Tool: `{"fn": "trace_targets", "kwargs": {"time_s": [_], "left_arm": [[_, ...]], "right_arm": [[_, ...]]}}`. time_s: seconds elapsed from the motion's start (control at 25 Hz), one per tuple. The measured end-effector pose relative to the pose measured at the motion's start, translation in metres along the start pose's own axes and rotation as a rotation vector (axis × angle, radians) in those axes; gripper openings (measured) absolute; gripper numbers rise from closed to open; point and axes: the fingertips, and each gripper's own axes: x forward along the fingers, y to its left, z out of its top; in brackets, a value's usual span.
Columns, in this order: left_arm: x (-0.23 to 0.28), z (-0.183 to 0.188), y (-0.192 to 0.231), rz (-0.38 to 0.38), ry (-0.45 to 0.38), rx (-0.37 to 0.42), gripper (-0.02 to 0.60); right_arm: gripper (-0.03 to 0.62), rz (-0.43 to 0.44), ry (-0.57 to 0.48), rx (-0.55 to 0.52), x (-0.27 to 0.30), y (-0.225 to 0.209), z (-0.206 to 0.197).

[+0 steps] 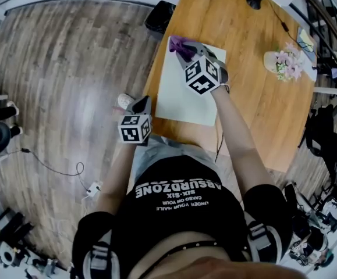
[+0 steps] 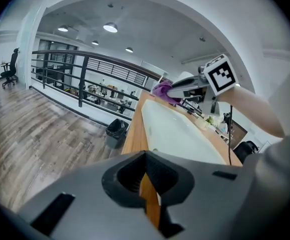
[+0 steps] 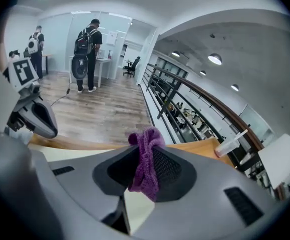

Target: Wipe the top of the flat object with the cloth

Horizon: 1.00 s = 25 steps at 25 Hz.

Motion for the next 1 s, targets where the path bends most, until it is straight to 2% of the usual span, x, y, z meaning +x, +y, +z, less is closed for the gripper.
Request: {"fn": "trace_targets", "kwargs": {"time_s": [0.36, 1.0], "left_arm": [[0.004, 0.000, 0.007, -0.023, 0.033, -0.003, 0.015], [0.026, 0.004, 0.007, -0.073, 0.086, 0.028, 0.015]], "right_arm": [[0.098, -0.089, 0.081, 0.003, 0.055, -0.014, -0.007], [0.098, -0.100, 0.070, 0.024, 0.070, -0.006, -0.013]]}}
